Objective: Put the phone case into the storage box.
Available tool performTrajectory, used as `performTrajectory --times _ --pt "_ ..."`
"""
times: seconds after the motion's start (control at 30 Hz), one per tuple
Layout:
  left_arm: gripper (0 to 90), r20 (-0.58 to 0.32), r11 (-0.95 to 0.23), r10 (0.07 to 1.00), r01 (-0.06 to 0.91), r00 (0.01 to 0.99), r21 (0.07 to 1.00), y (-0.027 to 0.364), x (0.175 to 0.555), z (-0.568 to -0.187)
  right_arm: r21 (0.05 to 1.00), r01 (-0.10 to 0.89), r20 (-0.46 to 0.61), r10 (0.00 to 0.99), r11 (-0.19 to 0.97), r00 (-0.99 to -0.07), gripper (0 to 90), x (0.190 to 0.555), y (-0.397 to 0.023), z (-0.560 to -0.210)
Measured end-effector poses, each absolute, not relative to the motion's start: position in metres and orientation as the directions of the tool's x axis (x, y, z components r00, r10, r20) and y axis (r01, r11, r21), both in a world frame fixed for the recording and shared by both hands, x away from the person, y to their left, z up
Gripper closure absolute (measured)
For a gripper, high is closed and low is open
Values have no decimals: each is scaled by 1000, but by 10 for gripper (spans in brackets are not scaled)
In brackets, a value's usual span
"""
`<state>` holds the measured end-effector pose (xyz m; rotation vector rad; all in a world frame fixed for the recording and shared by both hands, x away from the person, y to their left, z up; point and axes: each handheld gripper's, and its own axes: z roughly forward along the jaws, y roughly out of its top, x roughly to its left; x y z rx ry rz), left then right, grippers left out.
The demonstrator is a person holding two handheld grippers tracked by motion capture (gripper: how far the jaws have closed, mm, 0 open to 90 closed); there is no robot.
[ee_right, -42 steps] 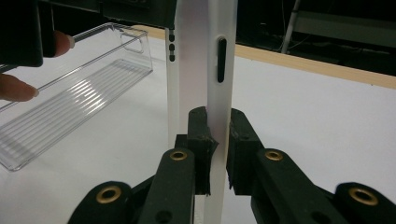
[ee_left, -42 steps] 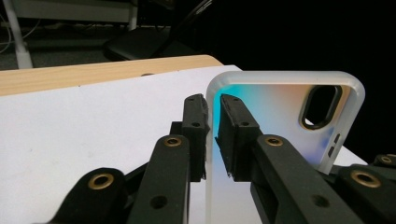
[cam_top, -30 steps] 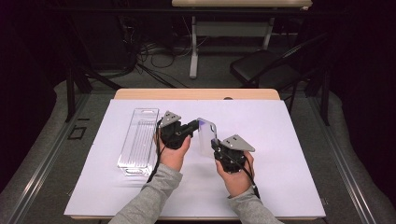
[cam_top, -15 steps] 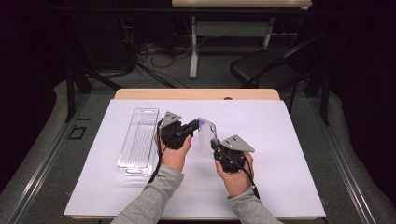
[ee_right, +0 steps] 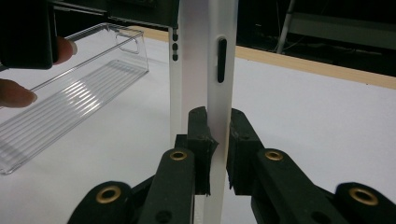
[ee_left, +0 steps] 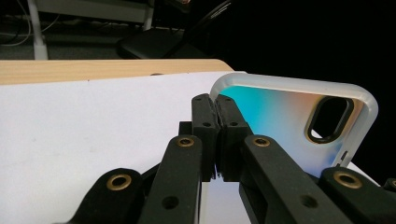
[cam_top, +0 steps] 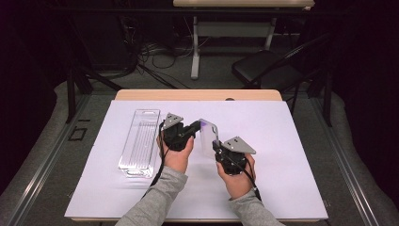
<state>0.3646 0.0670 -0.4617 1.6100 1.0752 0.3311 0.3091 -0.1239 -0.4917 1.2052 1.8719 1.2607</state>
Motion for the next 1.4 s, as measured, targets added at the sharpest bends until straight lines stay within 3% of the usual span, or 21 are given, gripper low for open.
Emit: performTrajectory --times 1.4 --pt "884 -336 57 793 488 508 871 63 364 -460 925 352 24 903 143 -430 817 309 -124 -491"
